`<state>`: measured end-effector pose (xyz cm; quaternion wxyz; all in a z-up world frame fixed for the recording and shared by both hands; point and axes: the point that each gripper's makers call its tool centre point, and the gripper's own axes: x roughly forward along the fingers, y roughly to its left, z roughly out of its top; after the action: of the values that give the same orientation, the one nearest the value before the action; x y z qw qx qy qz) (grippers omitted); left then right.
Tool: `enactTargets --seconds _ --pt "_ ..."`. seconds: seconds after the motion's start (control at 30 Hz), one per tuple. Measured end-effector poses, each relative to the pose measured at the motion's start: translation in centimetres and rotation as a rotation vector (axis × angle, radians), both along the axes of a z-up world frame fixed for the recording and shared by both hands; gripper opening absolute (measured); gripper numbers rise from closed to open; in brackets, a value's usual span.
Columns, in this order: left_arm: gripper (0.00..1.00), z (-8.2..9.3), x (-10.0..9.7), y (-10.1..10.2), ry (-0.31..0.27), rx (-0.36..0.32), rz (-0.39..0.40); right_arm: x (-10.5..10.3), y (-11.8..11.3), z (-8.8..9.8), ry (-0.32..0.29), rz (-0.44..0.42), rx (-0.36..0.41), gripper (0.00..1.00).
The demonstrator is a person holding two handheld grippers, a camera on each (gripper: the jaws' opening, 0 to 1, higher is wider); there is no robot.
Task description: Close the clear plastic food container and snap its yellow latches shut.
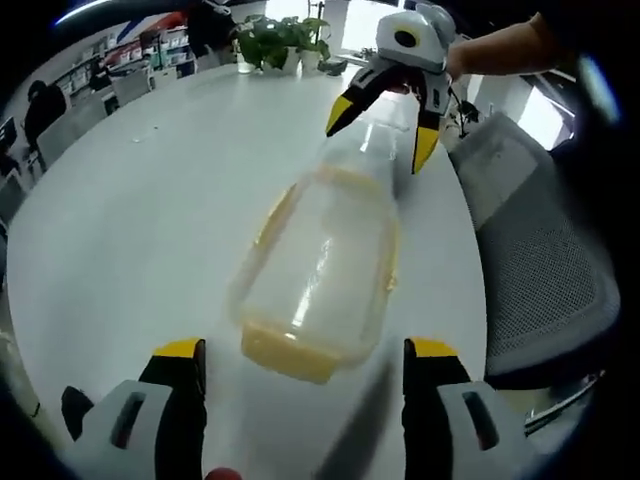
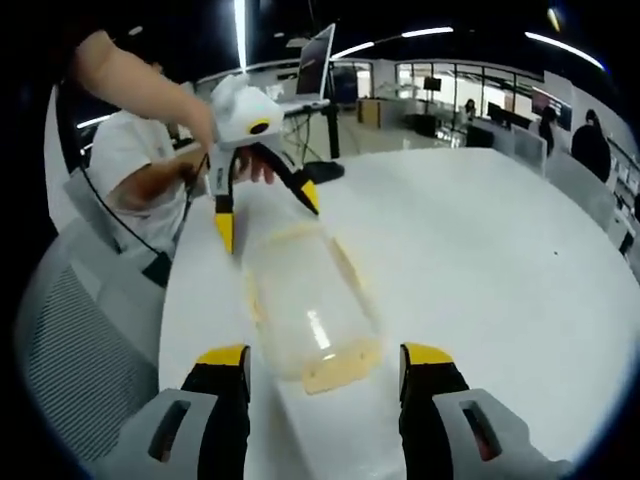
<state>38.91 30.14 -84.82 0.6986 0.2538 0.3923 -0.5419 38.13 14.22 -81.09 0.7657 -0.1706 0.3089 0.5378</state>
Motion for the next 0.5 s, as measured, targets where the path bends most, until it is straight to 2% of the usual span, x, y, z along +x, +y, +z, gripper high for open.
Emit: enactTargets --seconds 0.5 --pt "0.77 -0.57 0.08 0.59 -0.032 0.094 -0.155 -0.17 -0.29 -0.93 0.017 0.044 -0.051 0.60"
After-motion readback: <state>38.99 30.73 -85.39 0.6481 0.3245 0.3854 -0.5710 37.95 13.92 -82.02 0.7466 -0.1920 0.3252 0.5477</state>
